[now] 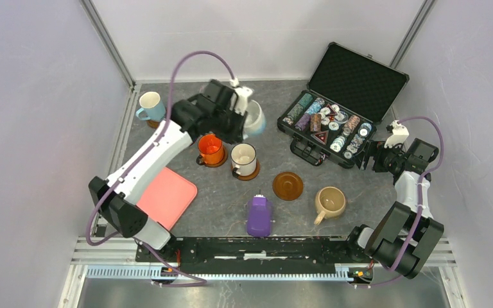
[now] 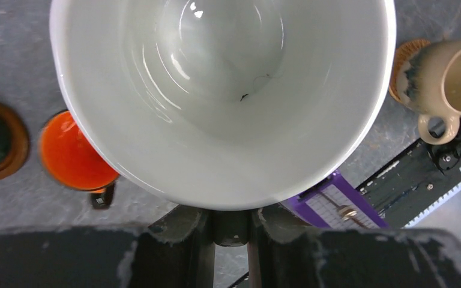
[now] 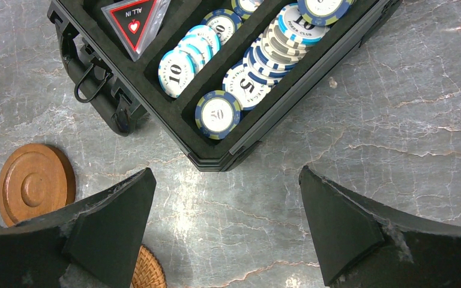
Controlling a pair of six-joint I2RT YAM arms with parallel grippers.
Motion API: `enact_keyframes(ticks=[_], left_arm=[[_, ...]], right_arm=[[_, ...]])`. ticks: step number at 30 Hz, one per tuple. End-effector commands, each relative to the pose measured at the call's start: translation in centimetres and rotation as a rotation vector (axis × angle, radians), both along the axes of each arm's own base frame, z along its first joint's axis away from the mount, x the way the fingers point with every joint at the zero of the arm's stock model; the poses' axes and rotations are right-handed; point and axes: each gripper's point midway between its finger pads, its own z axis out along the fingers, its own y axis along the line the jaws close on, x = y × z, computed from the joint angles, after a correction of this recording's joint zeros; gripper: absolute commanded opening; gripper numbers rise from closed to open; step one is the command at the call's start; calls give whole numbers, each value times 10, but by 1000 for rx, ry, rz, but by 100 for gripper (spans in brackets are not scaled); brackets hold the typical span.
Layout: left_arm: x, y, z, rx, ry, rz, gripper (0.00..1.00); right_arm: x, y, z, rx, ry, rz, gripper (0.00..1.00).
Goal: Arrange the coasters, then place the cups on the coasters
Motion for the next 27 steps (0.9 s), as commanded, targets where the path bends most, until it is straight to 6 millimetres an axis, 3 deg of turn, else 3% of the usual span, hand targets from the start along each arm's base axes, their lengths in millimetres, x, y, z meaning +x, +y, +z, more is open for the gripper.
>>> enact_keyframes(ticks=[1,4,7,17,23,27], left_arm=[[-5,-53,16,-97,-99,31,2],[-21,-74,-9,-81,-44,43,2],[-30,-83,-34,-59,12,96,2],[-49,-128,-65,-59,-3,99,2],[-61,-146,-98,-31,102,117,2],[-68,-158,-105,-15,131,108,2]], right_arm=[[2,-4,7,-32,-33,1,98],[2,-5,7,-36,-33,-2,98],[2,-4,6,-38,-33,-3,98],[1,-6,5,-51,-33,-12,98],[1,-7,4,-52,-31,-15,98],[1,-7,4,-52,-30,-14,98]])
